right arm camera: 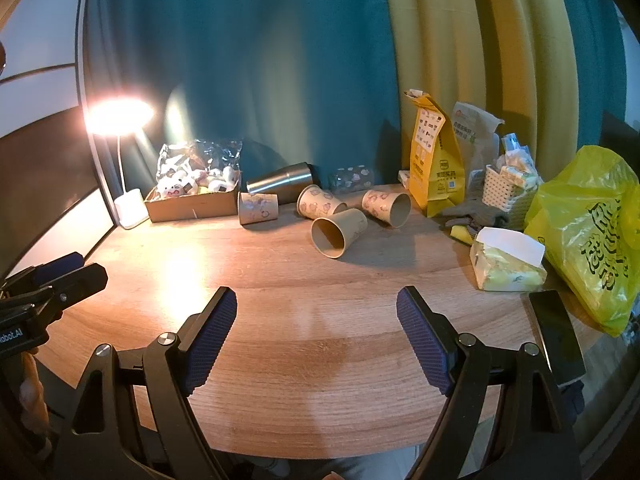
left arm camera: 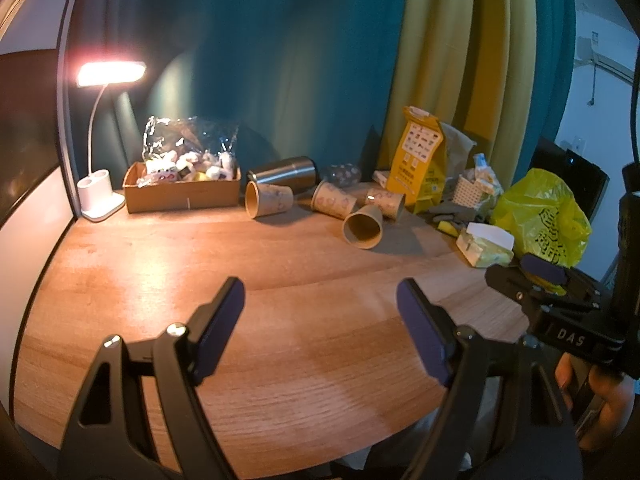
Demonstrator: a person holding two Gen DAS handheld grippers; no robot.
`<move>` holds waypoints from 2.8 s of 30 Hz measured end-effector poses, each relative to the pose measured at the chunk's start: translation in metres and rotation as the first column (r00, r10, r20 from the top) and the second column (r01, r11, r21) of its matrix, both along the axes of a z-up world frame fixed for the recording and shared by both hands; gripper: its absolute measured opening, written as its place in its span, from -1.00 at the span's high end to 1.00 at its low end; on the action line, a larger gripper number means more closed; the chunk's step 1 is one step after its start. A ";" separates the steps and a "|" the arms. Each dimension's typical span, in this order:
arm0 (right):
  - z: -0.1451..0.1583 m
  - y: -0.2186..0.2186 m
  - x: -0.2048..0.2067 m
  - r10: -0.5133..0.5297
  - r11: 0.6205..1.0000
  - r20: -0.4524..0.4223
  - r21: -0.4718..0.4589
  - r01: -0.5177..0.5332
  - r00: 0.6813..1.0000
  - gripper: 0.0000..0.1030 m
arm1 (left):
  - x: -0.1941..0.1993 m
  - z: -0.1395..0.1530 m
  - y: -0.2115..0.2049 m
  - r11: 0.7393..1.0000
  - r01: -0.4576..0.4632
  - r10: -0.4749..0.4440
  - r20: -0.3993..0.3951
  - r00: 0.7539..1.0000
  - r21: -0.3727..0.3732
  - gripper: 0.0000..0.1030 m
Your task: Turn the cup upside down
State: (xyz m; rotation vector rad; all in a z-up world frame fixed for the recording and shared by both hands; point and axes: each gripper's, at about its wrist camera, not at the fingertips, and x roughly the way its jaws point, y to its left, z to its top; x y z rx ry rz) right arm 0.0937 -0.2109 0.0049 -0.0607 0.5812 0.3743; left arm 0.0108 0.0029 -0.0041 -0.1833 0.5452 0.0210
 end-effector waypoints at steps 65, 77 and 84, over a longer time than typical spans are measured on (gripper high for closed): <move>-0.001 0.008 0.004 0.010 1.000 -0.008 -0.002 -0.010 1.000 -0.65 | -0.003 0.001 0.010 1.000 -0.010 0.010 -0.004 1.000 0.014 -0.55; -0.006 0.012 0.009 0.010 1.000 -0.019 -0.006 -0.010 1.000 -0.65 | 0.011 -0.004 0.013 1.000 -0.013 0.014 -0.038 0.999 0.014 -0.55; -0.014 0.012 0.031 0.005 1.000 -0.043 -0.012 -0.005 0.999 -0.65 | 0.038 -0.012 0.016 0.999 0.020 -0.016 -0.090 0.996 0.047 -0.55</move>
